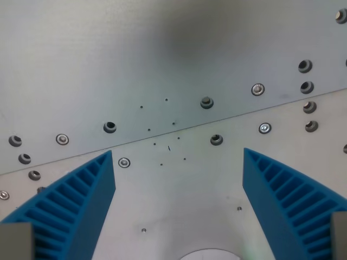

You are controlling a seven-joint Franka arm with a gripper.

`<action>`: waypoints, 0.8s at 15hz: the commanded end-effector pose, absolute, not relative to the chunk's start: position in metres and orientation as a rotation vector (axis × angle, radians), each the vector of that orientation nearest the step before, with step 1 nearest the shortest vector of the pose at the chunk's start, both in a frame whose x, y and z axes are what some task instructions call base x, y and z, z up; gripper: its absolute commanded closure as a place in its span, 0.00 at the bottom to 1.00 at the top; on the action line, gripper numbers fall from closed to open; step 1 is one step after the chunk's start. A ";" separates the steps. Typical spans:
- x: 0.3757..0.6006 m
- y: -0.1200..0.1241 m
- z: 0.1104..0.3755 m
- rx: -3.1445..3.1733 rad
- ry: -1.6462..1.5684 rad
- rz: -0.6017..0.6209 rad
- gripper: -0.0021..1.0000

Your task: Rotate around base positive y

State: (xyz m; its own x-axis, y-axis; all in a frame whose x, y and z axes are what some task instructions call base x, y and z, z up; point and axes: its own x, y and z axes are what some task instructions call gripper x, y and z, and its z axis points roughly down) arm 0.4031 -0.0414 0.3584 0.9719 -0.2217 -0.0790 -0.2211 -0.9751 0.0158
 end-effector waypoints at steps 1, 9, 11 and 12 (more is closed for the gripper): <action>0.409 -0.042 0.366 3.061 -0.345 -0.410 0.00; 0.409 -0.042 0.366 3.028 -0.342 -0.551 0.00; 0.409 -0.042 0.366 3.019 -0.342 -0.585 0.00; 0.409 -0.042 0.366 3.014 -0.341 -0.603 0.00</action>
State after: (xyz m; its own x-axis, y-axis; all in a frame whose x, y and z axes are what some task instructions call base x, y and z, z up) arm 0.4028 -0.0416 0.3576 0.9570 -0.2204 -0.1886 -0.2186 -0.9753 0.0304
